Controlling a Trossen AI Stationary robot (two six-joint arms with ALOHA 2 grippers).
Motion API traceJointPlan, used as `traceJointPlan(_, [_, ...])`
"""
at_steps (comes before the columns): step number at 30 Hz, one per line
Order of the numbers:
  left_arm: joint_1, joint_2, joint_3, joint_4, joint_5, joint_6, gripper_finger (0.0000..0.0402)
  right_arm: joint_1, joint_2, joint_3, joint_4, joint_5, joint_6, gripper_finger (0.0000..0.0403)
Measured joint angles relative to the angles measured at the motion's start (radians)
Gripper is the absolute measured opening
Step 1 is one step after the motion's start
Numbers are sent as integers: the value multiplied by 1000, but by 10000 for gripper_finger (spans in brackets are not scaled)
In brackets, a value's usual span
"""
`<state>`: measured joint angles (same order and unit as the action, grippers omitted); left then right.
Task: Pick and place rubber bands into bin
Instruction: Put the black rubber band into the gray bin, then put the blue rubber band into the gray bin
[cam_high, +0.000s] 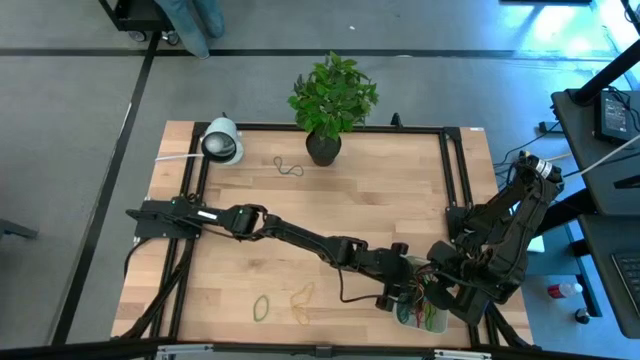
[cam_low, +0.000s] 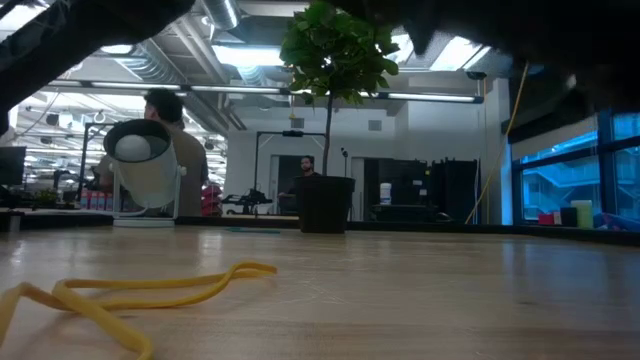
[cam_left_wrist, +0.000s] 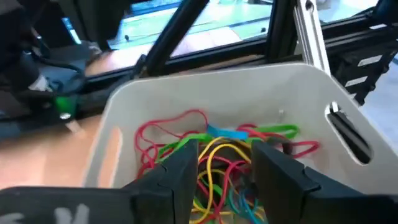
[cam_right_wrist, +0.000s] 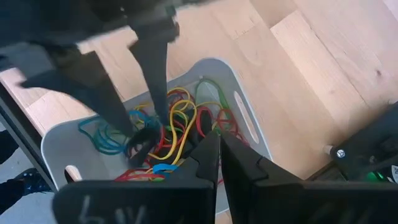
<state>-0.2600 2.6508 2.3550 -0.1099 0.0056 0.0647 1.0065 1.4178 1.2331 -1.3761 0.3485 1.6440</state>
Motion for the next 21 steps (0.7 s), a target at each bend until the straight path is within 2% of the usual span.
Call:
traceJointPlan(5, [-1, -51, 1, -101, -15, 29, 136, -2, 0, 0, 2, 1, 0, 21])
traceJointPlan(8, [2, -94, 0, -204, -15, 15, 119, -2, 0, 0, 7, 55, 0, 21])
traceJointPlan(11, [10, -142, 1, -350, 24, 4, 80, -2, 0, 0, 15, 115, 0, 21])
traceJointPlan(13, [14, -159, -1, -440, 43, 5, 37, -2, 0, 0, 16, 144, 0, 21])
traceJointPlan(15, [20, -176, -33, -492, 48, 3, 11, -2, 0, 0, 16, 165, 0, 21])
traceJointPlan(18, [32, -216, -107, -503, 88, -6, 2, -2, 0, 0, 16, 176, 0, 21])
traceJointPlan(21, [40, -293, -239, -460, 100, -8, 2, -16, 0, 0, 20, 177, 0, 21])
